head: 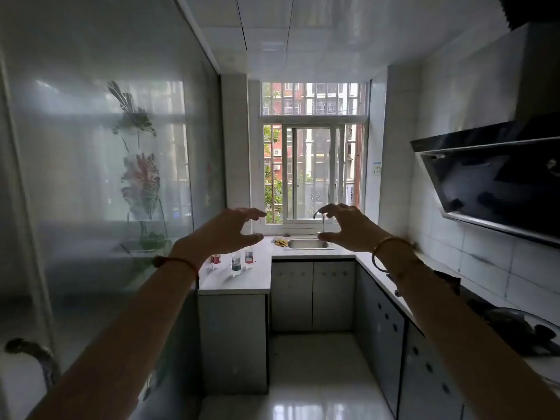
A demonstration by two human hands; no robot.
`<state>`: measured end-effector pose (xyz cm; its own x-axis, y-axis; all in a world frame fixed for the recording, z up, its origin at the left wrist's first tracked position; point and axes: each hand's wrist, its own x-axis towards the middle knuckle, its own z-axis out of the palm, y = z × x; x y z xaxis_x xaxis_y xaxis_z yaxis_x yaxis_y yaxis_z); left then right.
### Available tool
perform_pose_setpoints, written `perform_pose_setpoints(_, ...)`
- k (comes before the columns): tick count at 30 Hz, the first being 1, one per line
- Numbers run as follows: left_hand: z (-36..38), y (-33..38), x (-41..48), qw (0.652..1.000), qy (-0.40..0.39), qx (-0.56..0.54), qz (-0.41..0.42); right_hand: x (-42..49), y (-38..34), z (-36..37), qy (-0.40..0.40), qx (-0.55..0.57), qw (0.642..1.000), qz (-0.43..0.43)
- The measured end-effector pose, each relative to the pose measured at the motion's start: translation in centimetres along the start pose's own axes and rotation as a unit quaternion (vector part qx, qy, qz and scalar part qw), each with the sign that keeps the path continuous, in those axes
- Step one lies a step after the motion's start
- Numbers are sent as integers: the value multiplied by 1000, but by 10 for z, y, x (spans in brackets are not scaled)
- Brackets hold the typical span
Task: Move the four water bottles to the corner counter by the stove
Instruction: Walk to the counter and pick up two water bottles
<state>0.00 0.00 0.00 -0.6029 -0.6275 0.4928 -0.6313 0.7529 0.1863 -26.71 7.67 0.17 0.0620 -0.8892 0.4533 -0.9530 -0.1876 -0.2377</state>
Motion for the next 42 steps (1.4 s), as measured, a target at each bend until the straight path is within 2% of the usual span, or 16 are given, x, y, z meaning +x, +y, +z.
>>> perform_pose_setpoints(10, 55, -9, -1, 999, -11, 37, -36, -5, 37, 34, -15, -5, 1000, 3)
perform_pose_setpoints(17, 98, -19, -4, 999, -5, 15, -48, -5, 61, 65, -22, -6, 1000, 11)
perform_pose_setpoints(24, 149, -34, -5, 998, -30, -10, -58, -2, 83, 115, -49, -11, 999, 19)
perform_pose_setpoints(35, 219, -101, 36, 994, -81, -29, -62, 51, 124, 201, -87, -2, 995, 38)
perform_pose_setpoints(42, 244, -147, 71, 995, -70, -48, -55, 91, 145, 235, -89, -5, 995, 53)
